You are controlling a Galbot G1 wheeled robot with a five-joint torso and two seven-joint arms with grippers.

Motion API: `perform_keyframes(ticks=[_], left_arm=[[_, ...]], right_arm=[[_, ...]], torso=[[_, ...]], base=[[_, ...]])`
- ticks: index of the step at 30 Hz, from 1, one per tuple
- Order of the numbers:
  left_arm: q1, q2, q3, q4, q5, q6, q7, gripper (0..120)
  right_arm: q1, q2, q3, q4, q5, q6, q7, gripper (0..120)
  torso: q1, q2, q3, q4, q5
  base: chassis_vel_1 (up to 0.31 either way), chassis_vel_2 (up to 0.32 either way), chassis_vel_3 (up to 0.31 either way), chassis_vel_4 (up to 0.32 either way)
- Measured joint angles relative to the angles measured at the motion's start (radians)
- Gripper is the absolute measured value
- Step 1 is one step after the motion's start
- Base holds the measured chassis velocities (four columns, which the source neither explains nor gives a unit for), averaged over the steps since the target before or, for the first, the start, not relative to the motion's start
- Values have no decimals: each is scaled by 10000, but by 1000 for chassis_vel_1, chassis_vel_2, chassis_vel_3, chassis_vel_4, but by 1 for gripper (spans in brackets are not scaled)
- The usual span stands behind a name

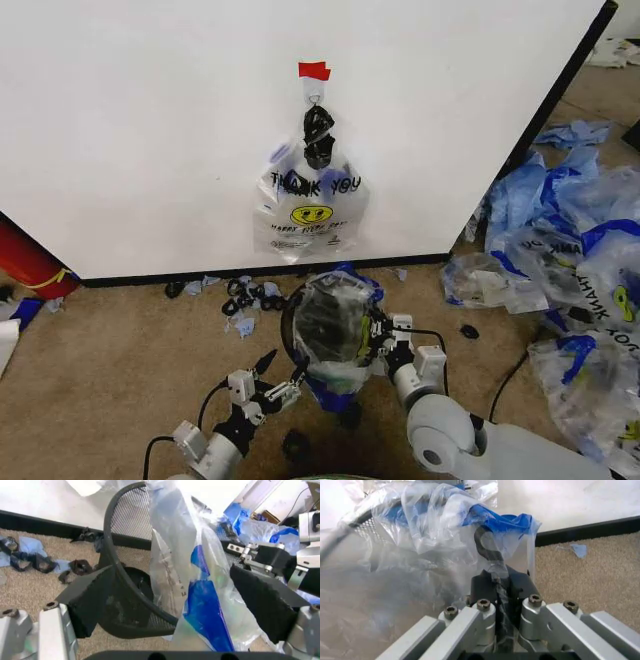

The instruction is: Pick up the garbage bag from the wall and place it over the trash bin.

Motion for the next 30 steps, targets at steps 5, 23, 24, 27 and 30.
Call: perform_keyframes(ticks=[5, 23, 24, 27, 30], left_arm=[[82, -28, -2, 19, 71, -45, 33, 93], [103, -41, -16, 40, 90, -52, 33, 93], [100, -37, -18, 49, 85, -54, 33, 92], [76, -37, -19, 61, 81, -56, 31, 92], [33, -57, -19, 73, 55, -56, 29, 92]], right_arm=[[-25, -35, -17, 81, -2, 41, -66, 1], [-219, -240, 123, 142, -106, 363, -343, 1], [-235, -251, 146, 166, -96, 374, -360, 1], [-244, -263, 170, 189, -83, 404, -372, 1], [-286, -274, 231, 255, -25, 484, -408, 1]], torso=[[0, 0, 0, 0, 0], [0, 0, 0, 0, 0], [0, 0, 0, 0, 0], [0, 0, 0, 0, 0], [0, 0, 0, 0, 0]], base=[[0, 0, 0, 0], [0, 0, 0, 0], [0, 0, 0, 0], [0, 0, 0, 0], [0, 0, 0, 0]])
